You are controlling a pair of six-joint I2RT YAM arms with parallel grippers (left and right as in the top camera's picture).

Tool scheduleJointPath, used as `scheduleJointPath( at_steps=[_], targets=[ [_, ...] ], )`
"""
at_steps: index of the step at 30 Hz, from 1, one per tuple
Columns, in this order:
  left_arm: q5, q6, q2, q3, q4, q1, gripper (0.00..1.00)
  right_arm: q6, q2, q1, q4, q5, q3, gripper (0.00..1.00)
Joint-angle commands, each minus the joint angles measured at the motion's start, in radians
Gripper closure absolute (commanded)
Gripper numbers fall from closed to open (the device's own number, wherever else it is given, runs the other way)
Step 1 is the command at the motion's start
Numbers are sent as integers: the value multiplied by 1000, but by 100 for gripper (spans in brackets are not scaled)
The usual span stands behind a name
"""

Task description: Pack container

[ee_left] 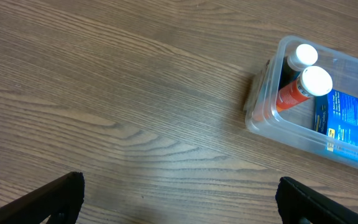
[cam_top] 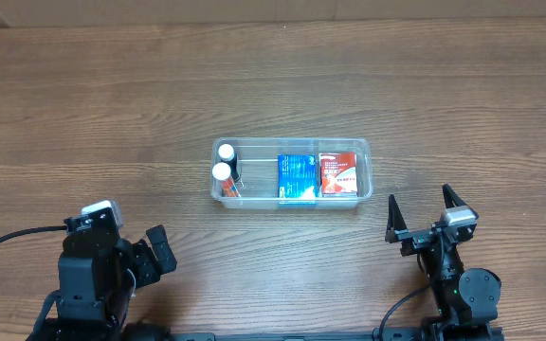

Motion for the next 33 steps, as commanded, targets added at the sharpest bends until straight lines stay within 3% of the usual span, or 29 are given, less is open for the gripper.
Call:
scheduleJointPath(
  at_steps=[1,8,19,25,29,33],
  targets=[
    [-6,-10,-10,-4,4,-4,0,-3,-11,5,6,13,-11,0],
    [-48,6,-70,-62,55,22,0,-3,-11,5,6,13,-11,0],
    [-68,29,-385,-632,701,31,0,-3,-11,5,6,13,-11,0],
    [-124,33,-487,-819,993,39,0,-3,-11,5,6,13,-11,0],
    [-166,35,-528,-905,1154,47,0,-3,-11,5,6,13,-11,0],
    [-161,50,-545,-903,1129,68,0,-3,-11,5,6,13,-11,0]
  ],
)
